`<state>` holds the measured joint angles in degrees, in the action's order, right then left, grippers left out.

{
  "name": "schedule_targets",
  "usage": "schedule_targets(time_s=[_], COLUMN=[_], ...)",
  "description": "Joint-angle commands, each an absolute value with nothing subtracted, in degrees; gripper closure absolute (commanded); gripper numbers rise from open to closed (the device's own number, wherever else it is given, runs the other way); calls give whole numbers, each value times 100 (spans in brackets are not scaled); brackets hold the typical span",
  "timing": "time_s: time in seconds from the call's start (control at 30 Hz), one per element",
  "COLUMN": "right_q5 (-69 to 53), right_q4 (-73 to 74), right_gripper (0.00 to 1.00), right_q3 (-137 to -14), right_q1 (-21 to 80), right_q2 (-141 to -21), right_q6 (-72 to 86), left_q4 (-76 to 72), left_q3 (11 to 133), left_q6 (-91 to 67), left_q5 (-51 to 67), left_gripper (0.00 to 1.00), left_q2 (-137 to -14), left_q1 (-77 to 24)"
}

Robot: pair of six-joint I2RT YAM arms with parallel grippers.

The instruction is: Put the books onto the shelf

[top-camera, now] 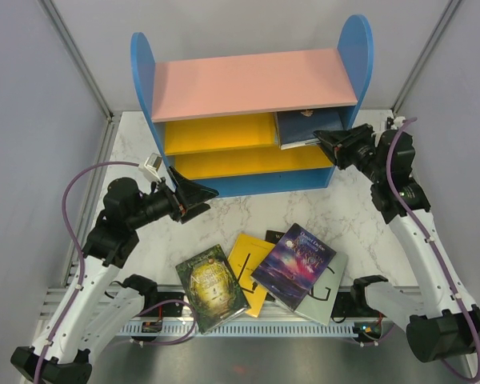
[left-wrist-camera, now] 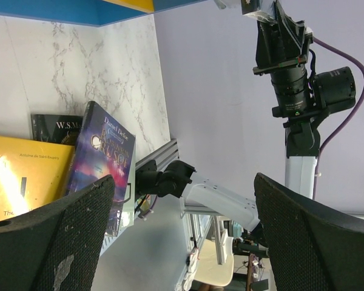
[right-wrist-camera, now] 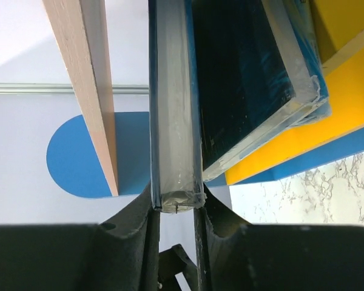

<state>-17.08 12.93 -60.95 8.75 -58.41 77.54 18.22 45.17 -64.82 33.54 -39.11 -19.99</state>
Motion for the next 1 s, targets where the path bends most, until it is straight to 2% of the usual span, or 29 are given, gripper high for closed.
schedule_targets(time_s=[0.0, 0.13, 0.27, 0.3, 0.33, 0.37, 0.4, 0.5, 0.6, 0.77, 0.8, 0.97], right_q5=[-1758, -1732, -1740, -1758, -1758, -1767, -1767, -1775, -1810, -2039, -2074, -2407], right_q4=[949, 888, 879, 879, 888, 896, 914, 1028, 1239, 1608, 1669, 1942], right_gripper=[87, 91, 89, 85, 69, 59, 43, 24, 17, 12, 8, 5], right_q3=[-6398, -6512, -6618, -6618, -6618, -6609, -6601, -6574, -6565, -6504, -6460, -6337], right_q1=[853, 853, 853, 844, 844, 844, 835, 835, 817, 809, 800, 791], right_q2=[-5880, -6134, -6363, -6407, -6416, -6416, -6390, -6259, -6109, -5801, -5696, -5520], right_q6=[7673, 7690, 7603, 7603, 7585, 7576, 7585, 7550, 7515, 7480, 7462, 7357], left_q4=[1608, 1626, 1661, 1670, 1670, 1670, 1670, 1705, 1723, 1740, 1740, 1933], left_q3=[4684, 4737, 4816, 4816, 4825, 4816, 4816, 4790, 4755, 4693, 4685, 4650], left_q6=[-6223, -6205, -6179, -6161, -6170, -6170, -6170, -6170, -6179, -6179, -6170, -6021], left_q5=[3480, 3454, 3445, 3445, 3454, 3454, 3463, 3472, 3472, 3498, 3507, 3524], left_gripper=[4, 4, 4, 4, 4, 4, 4, 4, 4, 4, 4, 5], left_q2=[-3894, -3911, -3955, -3955, -3955, -3972, -3964, -3955, -3929, -3929, -3937, -4087], left_q1=[-1977, -1978, -1978, -1978, -1969, -1969, -1969, -1969, -1969, -1978, -1978, -1977])
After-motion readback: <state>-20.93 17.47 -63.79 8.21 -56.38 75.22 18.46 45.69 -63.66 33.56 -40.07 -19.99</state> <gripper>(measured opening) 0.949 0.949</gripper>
